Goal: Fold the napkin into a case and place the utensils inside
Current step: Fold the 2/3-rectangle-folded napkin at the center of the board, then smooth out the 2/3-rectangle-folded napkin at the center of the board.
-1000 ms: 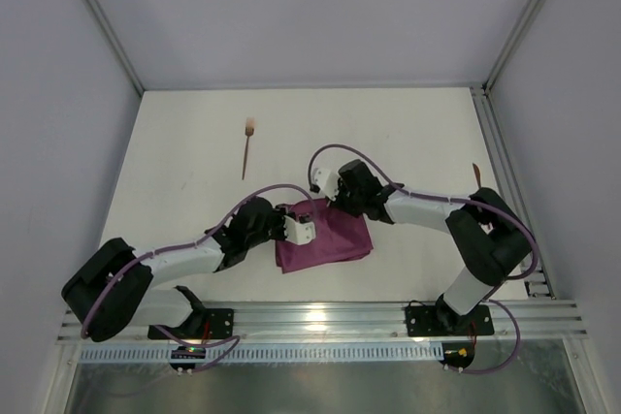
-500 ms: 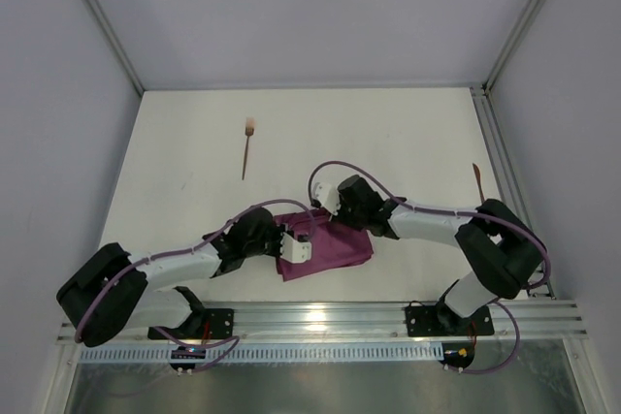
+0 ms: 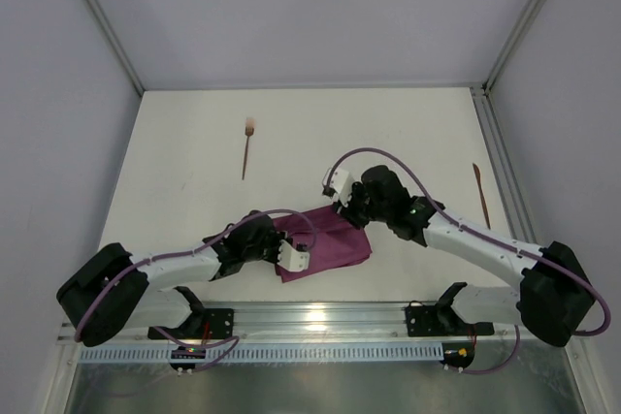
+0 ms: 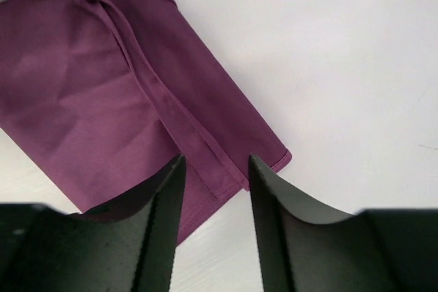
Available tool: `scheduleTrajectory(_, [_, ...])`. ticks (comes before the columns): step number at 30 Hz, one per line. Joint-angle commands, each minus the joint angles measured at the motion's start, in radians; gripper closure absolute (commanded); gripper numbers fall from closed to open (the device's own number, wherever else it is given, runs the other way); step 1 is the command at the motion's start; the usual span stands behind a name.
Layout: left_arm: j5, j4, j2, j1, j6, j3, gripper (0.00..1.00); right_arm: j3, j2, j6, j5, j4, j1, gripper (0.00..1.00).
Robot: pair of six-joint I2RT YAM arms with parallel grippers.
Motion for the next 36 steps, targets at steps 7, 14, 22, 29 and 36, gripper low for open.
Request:
scheduleTrajectory(7, [0.007, -0.026, -0.012, -0.015, 0.013, 0.011, 0.80, 0.127, 0.269, 0.411, -0.030, 0.146, -0.060, 0.84])
scheduleTrajectory(14, [-0.023, -0.154, -0.046, -0.015, -0.045, 0.065, 0.61, 0.144, 0.446, 0.538, 0.066, 0.115, -0.060, 0.97])
scheduleTrajectory(22, [0.097, -0.561, -0.083, -0.015, -0.177, 0.296, 0.51, 0.098, 0.450, 0.583, 0.086, 0.129, -0.060, 0.97])
scheduleTrajectory(29, [0.328, -0.902, -0.100, 0.040, -0.204, 0.511, 0.63, 0.101, 0.446, 0.600, 0.083, 0.133, -0.060, 0.97])
scheduleTrajectory(36, [-0.018, -0.352, 0.000, 0.103, -0.539, 0.415, 0.91, 0.096, 0.430, 0.607, 0.066, 0.146, -0.060, 0.97])
